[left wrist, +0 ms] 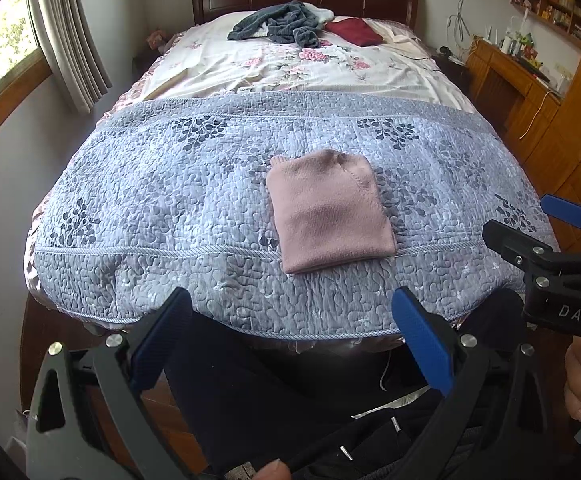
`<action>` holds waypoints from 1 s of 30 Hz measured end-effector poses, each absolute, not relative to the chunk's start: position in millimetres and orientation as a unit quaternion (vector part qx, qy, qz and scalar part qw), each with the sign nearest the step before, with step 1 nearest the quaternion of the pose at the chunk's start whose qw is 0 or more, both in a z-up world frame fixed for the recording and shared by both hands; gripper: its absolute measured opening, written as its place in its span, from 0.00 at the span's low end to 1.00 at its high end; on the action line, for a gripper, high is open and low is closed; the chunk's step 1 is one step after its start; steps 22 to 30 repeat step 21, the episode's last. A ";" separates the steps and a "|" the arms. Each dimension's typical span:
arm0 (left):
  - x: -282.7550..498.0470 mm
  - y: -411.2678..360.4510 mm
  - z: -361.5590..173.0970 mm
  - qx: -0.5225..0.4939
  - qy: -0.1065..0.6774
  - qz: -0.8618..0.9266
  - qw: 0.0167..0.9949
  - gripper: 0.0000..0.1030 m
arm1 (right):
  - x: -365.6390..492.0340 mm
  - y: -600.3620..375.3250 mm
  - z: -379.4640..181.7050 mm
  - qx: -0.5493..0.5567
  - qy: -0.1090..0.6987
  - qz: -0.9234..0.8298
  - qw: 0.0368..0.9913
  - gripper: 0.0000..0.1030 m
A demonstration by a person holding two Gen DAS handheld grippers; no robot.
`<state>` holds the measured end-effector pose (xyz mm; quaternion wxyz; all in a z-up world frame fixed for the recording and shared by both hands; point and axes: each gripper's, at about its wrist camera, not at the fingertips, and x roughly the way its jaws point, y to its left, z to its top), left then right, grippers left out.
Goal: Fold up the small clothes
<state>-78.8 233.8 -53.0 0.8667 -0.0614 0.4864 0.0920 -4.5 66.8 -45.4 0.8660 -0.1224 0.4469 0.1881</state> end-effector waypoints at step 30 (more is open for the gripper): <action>-78.1 235.5 -54.9 -0.058 0.488 0.092 0.866 0.96 | -8.4 75.0 -47.8 -0.106 0.453 0.191 0.864 0.96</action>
